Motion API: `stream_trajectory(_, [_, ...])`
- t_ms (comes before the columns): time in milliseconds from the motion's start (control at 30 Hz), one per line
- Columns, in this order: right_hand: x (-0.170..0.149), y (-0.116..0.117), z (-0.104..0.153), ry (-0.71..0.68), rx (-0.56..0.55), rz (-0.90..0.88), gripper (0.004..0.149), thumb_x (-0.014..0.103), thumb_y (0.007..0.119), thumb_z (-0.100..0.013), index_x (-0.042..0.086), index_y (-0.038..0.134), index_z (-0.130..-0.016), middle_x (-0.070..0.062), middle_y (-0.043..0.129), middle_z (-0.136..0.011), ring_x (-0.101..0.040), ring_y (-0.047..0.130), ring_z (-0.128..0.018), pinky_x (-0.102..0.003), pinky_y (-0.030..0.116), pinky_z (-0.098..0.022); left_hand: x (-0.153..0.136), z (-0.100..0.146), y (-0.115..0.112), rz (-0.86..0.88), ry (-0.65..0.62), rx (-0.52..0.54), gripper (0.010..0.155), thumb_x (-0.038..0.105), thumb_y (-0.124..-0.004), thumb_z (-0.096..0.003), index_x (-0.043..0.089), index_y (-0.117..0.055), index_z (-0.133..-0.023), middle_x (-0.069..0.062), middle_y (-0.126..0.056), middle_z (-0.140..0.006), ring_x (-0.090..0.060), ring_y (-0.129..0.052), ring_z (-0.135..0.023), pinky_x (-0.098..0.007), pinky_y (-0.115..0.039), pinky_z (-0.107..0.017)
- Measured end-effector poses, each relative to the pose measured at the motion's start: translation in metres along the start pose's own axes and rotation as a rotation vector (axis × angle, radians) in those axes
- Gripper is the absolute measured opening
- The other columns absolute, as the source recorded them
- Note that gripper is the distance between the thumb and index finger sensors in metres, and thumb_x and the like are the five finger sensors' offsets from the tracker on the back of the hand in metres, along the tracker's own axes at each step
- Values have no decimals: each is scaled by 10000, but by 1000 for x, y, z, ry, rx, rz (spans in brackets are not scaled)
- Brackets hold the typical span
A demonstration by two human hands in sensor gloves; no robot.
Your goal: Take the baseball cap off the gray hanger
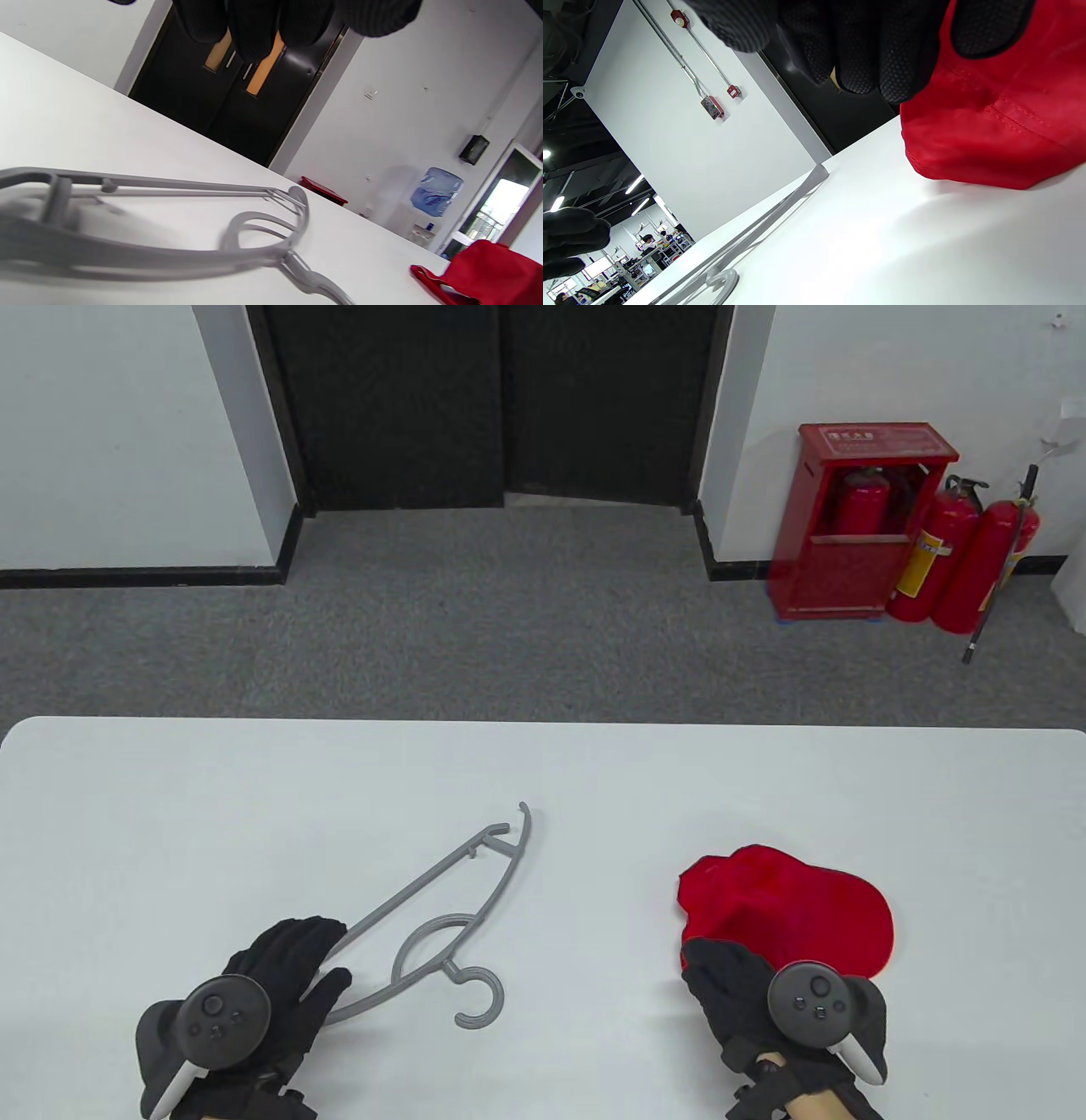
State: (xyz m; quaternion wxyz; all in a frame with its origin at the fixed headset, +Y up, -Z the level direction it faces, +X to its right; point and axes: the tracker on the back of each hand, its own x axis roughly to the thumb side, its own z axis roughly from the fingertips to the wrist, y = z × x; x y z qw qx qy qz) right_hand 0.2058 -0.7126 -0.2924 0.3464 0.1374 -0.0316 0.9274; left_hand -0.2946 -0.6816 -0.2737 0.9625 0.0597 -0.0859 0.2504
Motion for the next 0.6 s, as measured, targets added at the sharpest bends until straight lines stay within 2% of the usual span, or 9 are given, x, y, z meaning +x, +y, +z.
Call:
stream_trajectory(167, [2, -1, 1, -21, -18, 3, 516, 404, 685, -579, 126, 750, -1009, -240, 788, -1012, -458, 830, -839, -715, 659, -596, 2, 0, -2, -6, -13, -23, 596, 529, -719, -554, 361, -655, -1122, -21, -697, -1222, -388, -642, -1171, -739, -462, -763])
stream_trajectory(400, [13, -4, 4, -94, -69, 18, 586, 422, 664, -582, 132, 608, -1088, -250, 673, -1093, -496, 728, -929, -736, 625, -612, 3, 1, -3, -5, -20, -34, 591, 524, -716, -556, 354, -662, -1119, -25, -698, -1221, -399, -641, -1168, -743, -457, -762])
stream_trajectory(600, [16, -3, 4, -111, -63, 4, 586, 424, 662, -582, 127, 615, -1085, -251, 679, -1091, -492, 740, -923, -736, 630, -608, 4, 0, -4, -6, -20, -53, 592, 522, -715, -556, 349, -660, -1121, -33, -703, -1217, -408, -637, -1167, -749, -452, -759])
